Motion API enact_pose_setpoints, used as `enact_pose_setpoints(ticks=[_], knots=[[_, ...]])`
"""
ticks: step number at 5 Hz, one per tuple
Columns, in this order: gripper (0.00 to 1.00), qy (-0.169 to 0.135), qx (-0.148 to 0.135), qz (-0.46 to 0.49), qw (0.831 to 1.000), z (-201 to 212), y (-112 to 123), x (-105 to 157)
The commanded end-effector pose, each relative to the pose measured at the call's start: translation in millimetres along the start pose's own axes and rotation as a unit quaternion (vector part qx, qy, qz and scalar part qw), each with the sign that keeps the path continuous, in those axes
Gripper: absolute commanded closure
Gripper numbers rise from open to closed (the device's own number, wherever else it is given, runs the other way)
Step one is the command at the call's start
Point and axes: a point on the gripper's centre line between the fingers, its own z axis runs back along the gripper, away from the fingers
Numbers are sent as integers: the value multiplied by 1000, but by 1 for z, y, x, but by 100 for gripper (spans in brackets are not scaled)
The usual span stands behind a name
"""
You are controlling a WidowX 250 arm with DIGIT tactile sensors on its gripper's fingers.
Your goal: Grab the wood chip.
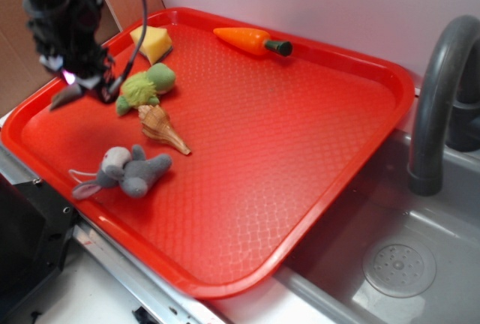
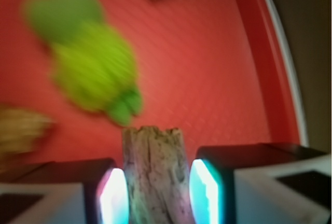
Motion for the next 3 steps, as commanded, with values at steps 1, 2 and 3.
enact_pose_setpoints(ticks=[1,2,3], knots=[[100,-11,-79,-85,993,99,-23,7],[100,-32,-98,-99,990,133,-28,6],[100,-47,-99,-111,988,144,-27,4]])
